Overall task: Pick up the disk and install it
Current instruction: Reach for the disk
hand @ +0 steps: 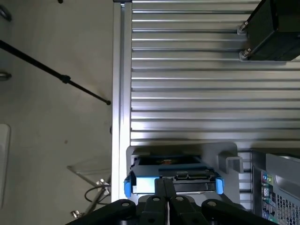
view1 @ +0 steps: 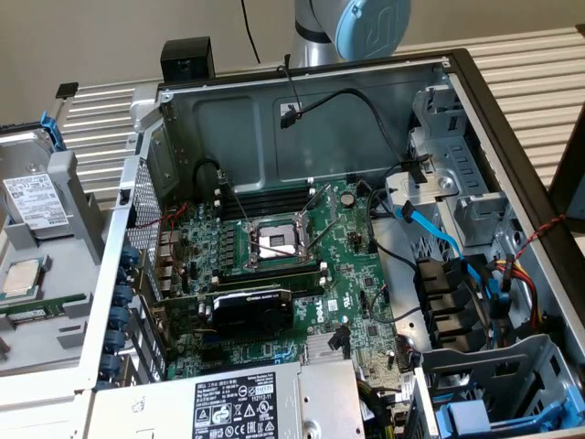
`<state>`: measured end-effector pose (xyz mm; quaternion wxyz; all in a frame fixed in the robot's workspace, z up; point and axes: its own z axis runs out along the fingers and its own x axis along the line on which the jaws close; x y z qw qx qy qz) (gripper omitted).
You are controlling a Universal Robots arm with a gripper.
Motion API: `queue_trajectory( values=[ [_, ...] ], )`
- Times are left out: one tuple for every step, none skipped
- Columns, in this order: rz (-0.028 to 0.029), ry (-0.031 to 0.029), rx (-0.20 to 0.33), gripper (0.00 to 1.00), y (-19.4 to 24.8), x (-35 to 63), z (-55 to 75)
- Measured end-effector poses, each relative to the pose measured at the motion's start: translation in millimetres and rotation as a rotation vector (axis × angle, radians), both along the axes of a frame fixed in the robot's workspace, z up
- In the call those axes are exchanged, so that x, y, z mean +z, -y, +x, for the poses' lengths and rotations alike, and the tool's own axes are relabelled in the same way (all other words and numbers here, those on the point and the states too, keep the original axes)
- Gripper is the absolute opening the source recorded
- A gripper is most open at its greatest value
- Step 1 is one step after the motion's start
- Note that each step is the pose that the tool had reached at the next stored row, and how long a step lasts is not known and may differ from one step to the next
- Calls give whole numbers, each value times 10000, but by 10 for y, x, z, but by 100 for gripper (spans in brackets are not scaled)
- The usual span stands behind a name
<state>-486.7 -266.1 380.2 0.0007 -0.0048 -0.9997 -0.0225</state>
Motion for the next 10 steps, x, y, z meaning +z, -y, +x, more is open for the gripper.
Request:
queue_trajectory(
  values=[
    [1, -1, 2, 11, 6, 1, -3],
    [2, 0, 1, 11, 20, 0, -4],
    [3, -1, -1, 11, 38, 0, -4],
    [3, -1, -1, 11, 43, 0, -4],
    [2, -1, -1, 11, 43, 0, -4],
    [3, 0, -1, 11, 43, 0, -4],
    [3, 0, -1, 11, 43, 0, -4],
    [3, 0, -1, 11, 44, 0, -4],
    [2, 0, 0, 11, 44, 0, -4],
    [2, 0, 0, 11, 44, 0, -4]
  ],
)
